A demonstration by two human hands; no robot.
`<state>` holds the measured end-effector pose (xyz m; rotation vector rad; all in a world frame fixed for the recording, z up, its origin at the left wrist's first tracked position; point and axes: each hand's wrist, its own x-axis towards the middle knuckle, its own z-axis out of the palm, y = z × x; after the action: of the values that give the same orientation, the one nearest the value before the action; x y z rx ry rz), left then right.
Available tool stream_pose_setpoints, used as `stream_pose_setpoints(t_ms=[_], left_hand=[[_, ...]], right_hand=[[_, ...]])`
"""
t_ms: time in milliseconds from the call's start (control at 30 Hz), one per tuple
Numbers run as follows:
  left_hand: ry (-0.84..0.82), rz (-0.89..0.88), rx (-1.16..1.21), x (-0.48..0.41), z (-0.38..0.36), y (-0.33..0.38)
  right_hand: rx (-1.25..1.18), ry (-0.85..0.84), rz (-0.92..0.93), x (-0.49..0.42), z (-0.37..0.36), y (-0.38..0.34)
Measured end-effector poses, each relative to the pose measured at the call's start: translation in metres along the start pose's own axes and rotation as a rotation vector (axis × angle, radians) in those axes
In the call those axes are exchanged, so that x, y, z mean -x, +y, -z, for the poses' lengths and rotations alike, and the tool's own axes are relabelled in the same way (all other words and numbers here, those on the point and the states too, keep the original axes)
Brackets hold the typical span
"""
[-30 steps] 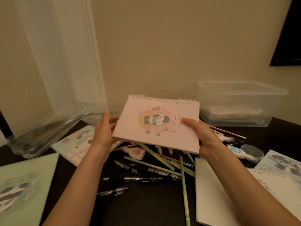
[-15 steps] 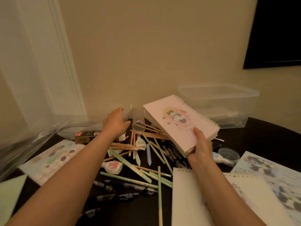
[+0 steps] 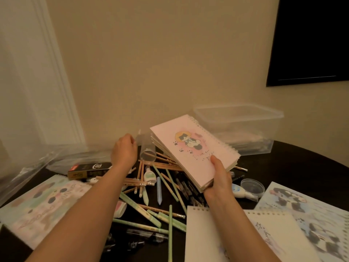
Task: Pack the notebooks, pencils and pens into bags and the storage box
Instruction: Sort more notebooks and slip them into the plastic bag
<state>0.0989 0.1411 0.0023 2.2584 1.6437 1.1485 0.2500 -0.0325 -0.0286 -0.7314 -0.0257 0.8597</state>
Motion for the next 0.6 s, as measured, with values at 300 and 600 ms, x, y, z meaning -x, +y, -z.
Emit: stream_pose_setpoints(t_ms=[300,600], left_hand=[[-0.202,0.078,0.053,-0.011,-0.014,-0.01],[0.128,-0.025,0.246,-0.014,-0.016,-0.001]], right_hand=[[-0.044,-0.003,-0.005,-0.004,0.005,-0.003],[-0.051,-0.059,-0.016,-0.007,0.003,-0.003]])
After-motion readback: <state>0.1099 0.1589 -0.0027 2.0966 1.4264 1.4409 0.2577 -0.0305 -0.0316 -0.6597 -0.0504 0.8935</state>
